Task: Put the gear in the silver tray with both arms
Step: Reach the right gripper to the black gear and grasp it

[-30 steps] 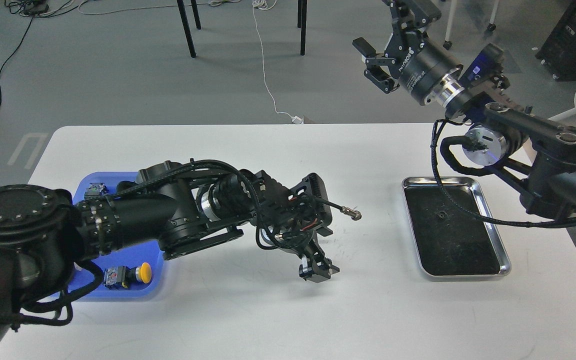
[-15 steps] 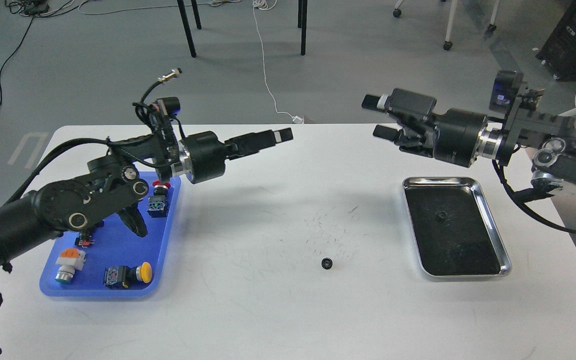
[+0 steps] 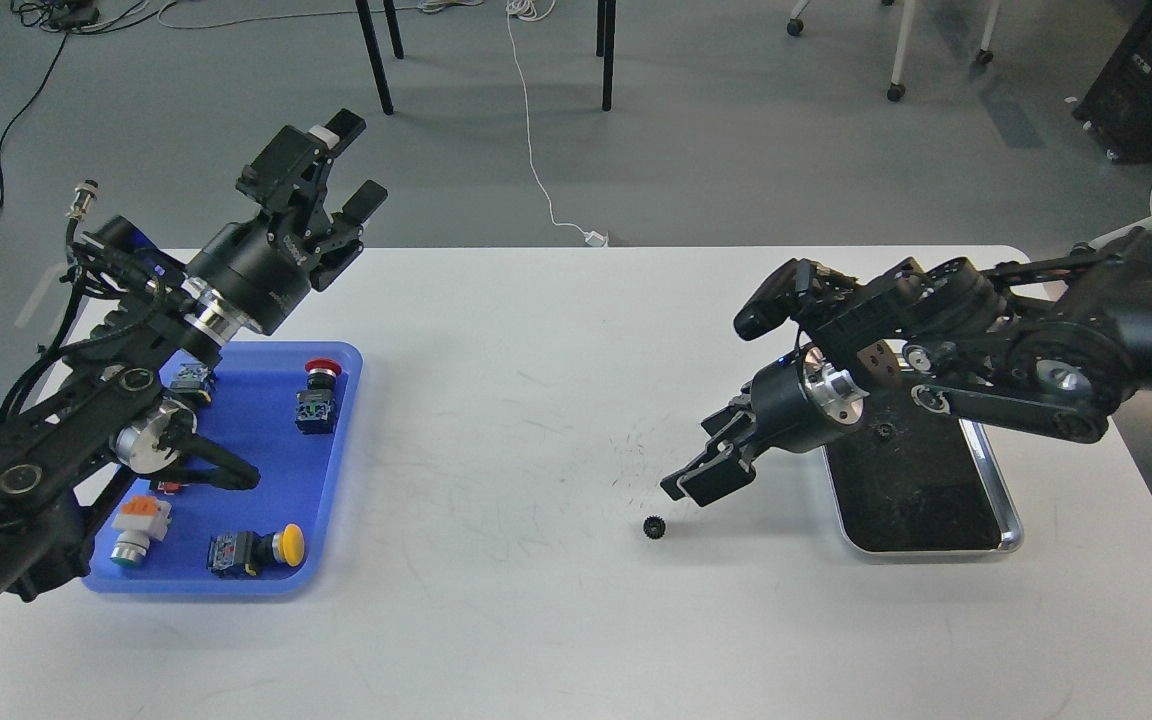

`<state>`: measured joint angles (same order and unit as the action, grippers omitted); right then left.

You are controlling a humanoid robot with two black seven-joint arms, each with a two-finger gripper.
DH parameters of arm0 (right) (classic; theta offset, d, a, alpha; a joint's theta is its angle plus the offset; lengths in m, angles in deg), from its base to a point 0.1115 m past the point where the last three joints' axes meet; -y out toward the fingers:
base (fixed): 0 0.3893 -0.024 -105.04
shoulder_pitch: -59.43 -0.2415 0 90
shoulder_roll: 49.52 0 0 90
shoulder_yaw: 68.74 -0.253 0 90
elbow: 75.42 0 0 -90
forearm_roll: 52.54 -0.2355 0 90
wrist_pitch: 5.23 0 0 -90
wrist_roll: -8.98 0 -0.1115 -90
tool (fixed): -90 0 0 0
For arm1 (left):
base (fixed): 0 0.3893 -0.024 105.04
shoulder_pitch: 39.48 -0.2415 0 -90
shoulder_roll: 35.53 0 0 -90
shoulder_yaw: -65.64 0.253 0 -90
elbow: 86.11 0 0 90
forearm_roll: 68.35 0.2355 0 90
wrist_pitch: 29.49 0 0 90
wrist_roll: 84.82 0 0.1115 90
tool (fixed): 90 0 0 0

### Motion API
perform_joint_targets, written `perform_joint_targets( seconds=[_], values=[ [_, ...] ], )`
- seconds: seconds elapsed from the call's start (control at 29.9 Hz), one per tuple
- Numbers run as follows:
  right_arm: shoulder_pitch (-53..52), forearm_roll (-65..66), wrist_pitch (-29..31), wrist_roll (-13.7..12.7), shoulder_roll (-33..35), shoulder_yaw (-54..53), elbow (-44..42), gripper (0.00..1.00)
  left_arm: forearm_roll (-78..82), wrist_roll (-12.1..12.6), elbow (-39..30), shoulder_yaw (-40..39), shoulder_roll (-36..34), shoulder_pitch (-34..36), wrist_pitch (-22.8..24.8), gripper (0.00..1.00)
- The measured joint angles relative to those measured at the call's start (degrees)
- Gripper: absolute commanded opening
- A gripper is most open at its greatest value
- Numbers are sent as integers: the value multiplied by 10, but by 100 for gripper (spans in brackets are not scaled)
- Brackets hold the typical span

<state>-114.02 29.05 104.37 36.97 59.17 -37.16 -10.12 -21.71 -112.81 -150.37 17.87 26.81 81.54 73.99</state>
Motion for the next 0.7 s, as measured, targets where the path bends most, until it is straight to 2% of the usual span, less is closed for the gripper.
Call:
perform_joint_targets(
  seconds=[0.13, 0.3, 0.37, 0.47, 0.57, 0.7],
  values=[
    [-3, 31, -21, 0, -57, 30, -25, 93, -8, 0, -1, -2, 0, -1, 0, 98],
    [8, 36, -92, 0, -100, 72, -44, 85, -10, 0, -1, -2, 2, -1, 1, 98],
    [13, 36, -108, 0, -109, 83, -55, 73, -10, 0, -1, -2, 4, -1, 1, 98],
    [21, 36, -119, 0, -115, 90, -64, 70, -10, 0, 0, 0, 9, -1, 1, 98],
    [27, 36, -127, 0, -116, 92, -66, 60, -10, 0, 0, 3, 11, -1, 1, 98],
    [36, 36, -136, 0, -119, 92, -66, 59, -10, 0, 0, 3, 15, -1, 1, 98]
  ],
)
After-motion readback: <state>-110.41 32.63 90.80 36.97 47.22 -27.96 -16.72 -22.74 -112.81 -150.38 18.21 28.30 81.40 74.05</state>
